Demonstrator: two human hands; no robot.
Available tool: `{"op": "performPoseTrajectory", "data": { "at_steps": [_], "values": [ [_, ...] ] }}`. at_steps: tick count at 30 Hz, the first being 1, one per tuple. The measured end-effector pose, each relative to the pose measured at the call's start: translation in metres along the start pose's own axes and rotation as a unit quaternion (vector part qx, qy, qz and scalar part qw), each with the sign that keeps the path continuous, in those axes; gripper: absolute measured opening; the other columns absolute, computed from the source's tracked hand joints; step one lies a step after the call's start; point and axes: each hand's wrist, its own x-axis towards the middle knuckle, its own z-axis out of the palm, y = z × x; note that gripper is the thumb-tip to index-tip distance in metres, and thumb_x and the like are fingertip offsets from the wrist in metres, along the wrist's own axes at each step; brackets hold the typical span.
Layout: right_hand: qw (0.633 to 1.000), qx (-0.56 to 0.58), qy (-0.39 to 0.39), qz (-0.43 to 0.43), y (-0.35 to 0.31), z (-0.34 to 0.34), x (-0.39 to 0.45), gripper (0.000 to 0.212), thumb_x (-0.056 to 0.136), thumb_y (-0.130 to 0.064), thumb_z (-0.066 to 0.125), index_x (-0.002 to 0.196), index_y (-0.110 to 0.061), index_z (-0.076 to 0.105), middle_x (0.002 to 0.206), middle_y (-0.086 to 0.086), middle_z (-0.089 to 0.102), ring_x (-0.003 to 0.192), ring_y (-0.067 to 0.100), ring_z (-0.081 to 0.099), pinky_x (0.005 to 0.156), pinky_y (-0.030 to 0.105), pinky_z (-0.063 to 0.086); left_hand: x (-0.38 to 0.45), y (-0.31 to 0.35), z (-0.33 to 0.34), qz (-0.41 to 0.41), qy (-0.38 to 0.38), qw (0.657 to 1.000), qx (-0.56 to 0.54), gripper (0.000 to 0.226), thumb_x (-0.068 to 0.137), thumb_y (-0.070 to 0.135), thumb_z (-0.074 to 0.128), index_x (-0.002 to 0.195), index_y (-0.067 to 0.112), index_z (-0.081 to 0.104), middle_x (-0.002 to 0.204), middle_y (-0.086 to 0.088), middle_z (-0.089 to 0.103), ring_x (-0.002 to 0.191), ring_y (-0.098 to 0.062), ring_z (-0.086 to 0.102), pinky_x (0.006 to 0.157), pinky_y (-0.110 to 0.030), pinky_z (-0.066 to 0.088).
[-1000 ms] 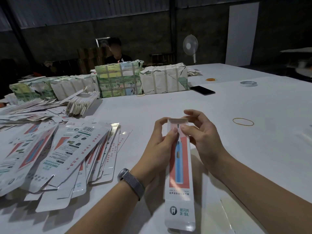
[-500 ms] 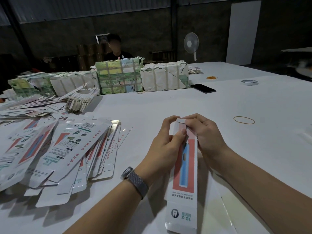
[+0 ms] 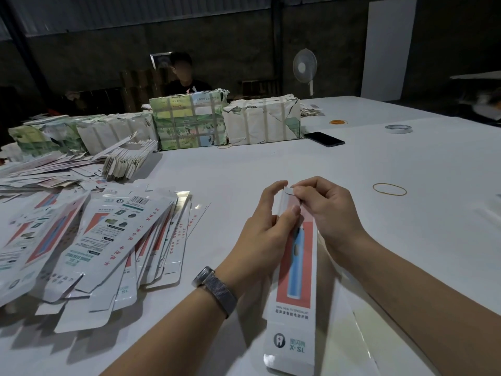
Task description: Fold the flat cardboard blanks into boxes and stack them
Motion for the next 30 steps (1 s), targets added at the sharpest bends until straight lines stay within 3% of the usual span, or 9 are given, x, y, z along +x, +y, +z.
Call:
{"op": "performPoseTrajectory", "data": {
  "at_steps": [9,18,23,30],
  "values": [
    [1.000,0.020,0.004,-0.013,-0.0045,-0.0017,0.0021,0.033,0.095,-0.014,0.062,0.067,-0.030,0.071,0.067,-0.007,0.065,0.063,0.009,0.059,0.060,0.021,0.052,0.0007,0.0024,0.0008,-0.002,-0.018,1.000,0.016,0.045,0.101,0.050,0.047,0.137,0.062,0.021,0.086,0.015,0.072,0.077,-0.009,0.075,0.073,-0.023,0.062],
    [1.000,0.017,-0.017,0.004,-0.0008,-0.0012,0.0043,0.037,0.097,-0.013,0.056,0.069,-0.032,0.069,0.067,-0.009,0.063,0.061,0.006,0.058,0.059,0.020,0.050,0.0004,-0.0014,0.0014,-0.017,-0.011,0.999,-0.027,0.040,0.103,0.049,0.047,0.136,0.061,0.028,0.087,0.016,0.075,0.077,-0.012,0.076,0.064,-0.018,0.058],
    [1.000,0.014,-0.019,0.005,-0.0022,-0.0015,0.0021,0.037,0.099,-0.013,0.051,0.070,-0.029,0.066,0.070,-0.004,0.063,0.065,0.010,0.059,0.062,0.026,0.052,0.0006,-0.0012,0.0015,-0.013,-0.014,0.999,-0.034,0.034,0.102,0.049,0.046,0.132,0.059,0.032,0.087,0.014,0.075,0.076,-0.015,0.076,0.065,-0.021,0.059],
    [0.999,0.019,-0.025,0.017,-0.0072,-0.0039,0.0034,0.031,0.097,-0.007,0.048,0.073,-0.019,0.062,0.065,-0.003,0.061,0.058,0.009,0.056,0.052,0.022,0.048,-0.0019,0.0018,0.0006,-0.003,-0.018,0.999,-0.050,0.035,0.103,0.043,0.045,0.135,0.054,0.034,0.091,0.009,0.072,0.074,-0.012,0.075,0.061,-0.019,0.057]
  ]
}}
